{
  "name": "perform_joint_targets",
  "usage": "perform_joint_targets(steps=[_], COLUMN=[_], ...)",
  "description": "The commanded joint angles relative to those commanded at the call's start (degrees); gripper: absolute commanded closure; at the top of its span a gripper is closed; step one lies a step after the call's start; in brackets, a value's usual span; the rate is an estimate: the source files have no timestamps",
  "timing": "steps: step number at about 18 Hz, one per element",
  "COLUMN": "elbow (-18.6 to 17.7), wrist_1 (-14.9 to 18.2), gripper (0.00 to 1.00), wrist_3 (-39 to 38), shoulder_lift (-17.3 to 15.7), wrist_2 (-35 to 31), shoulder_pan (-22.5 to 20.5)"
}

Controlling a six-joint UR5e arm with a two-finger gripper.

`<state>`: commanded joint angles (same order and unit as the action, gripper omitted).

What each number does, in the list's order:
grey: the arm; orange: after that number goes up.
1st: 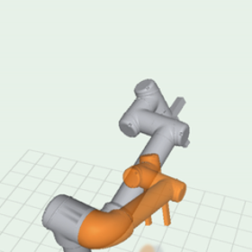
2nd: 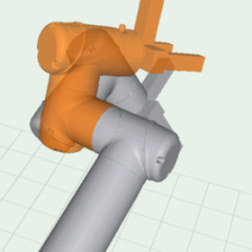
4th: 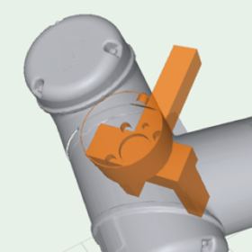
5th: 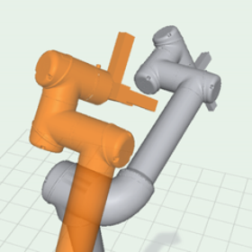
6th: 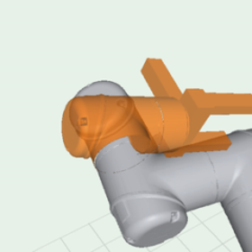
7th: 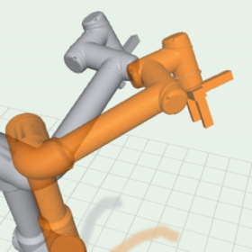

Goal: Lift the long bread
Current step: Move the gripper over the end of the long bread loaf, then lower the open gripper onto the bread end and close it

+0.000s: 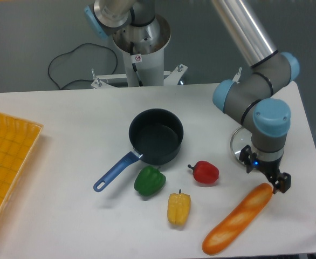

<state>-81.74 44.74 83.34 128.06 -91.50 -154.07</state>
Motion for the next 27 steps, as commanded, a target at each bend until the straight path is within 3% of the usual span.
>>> perform_joint_targets(steps=[3, 14, 27], elbow=[-0.3, -0.4, 0.7], wrist_1=[0.0, -0.1, -0.1], gripper=[0.0, 0.0, 0.0], wrist_3=[-4.7, -7.3, -7.5], shoulder_lift=[0.1, 3.4, 4.1], wrist_2=[1.1, 4.4, 4.3], shoulder_pan=[0.5, -0.8, -0.9])
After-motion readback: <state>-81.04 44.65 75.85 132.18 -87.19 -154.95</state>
